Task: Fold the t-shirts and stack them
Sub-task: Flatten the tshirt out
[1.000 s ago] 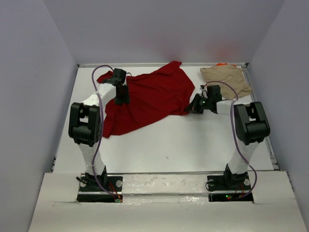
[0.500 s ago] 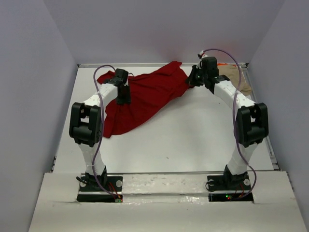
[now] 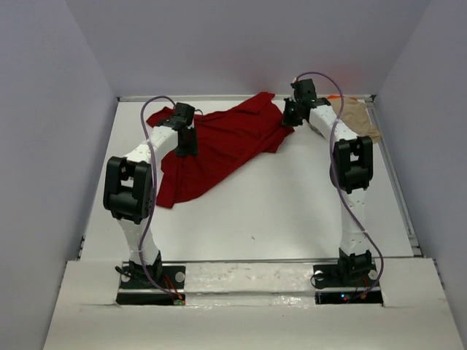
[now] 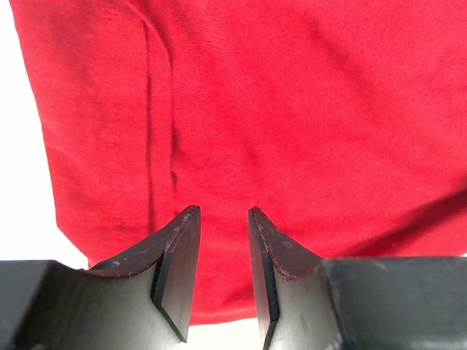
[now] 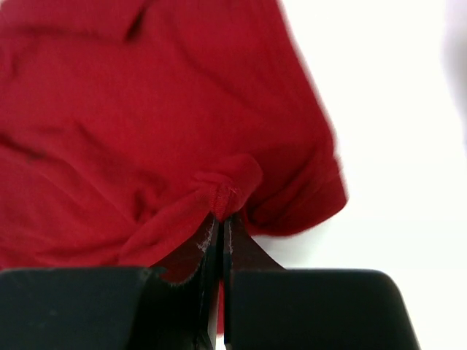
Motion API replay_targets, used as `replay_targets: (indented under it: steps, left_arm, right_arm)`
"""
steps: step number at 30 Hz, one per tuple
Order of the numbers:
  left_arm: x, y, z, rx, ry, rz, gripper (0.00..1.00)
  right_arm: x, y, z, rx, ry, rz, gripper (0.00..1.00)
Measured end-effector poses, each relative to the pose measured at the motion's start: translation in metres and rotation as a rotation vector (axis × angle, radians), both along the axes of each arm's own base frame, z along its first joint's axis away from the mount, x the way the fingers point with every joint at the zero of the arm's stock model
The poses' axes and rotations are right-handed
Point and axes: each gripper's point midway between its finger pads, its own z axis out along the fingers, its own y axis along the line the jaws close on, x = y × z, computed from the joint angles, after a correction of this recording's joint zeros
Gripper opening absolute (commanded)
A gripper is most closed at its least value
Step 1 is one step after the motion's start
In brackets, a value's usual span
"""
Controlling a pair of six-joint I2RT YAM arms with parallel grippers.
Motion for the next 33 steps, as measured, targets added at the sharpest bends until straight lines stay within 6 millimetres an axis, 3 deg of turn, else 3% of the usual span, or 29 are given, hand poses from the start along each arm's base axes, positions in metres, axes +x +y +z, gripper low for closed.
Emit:
replay_targets:
  steps: [8, 11, 15, 18, 22, 26, 31, 33]
  left_arm:
    - [-0.005, 0.000, 0.000, 0.008, 0.003, -0.003, 0.42]
    - [-0.006, -0.004, 0.000, 0.010, 0.004, -0.012, 0.42]
    - [-0.010, -0.009, 0.000, 0.015, 0.010, -0.026, 0.42]
    - [-0.012, -0.016, 0.000, 0.016, 0.013, -0.043, 0.42]
    - [-0.015, -0.025, 0.001, 0.017, 0.013, -0.066, 0.42]
    - [-0.017, -0.034, 0.002, 0.024, 0.006, -0.083, 0.42]
    - [-0.019, -0.041, 0.003, 0.048, -0.006, -0.097, 0.42]
    - [-0.020, -0.043, 0.004, 0.050, -0.008, -0.101, 0.42]
  right_arm:
    - [0.053, -0.036, 0.051, -0.032, -0.131, -0.076, 0.00]
    - [0.061, -0.047, 0.053, -0.038, -0.141, -0.087, 0.02]
    - [0.065, -0.051, 0.033, -0.024, -0.108, -0.073, 0.75]
    - [0.056, -0.049, 0.001, -0.028, -0.034, -0.044, 0.89]
    - [0.035, -0.052, -0.041, -0.062, 0.064, -0.018, 0.92]
    - [0.026, -0.050, -0.015, -0.080, 0.033, -0.004, 0.92]
    - [-0.002, -0.042, 0.031, -0.110, -0.024, 0.013, 0.92]
    - [-0.023, -0.030, 0.046, -0.118, -0.043, 0.036, 0.92]
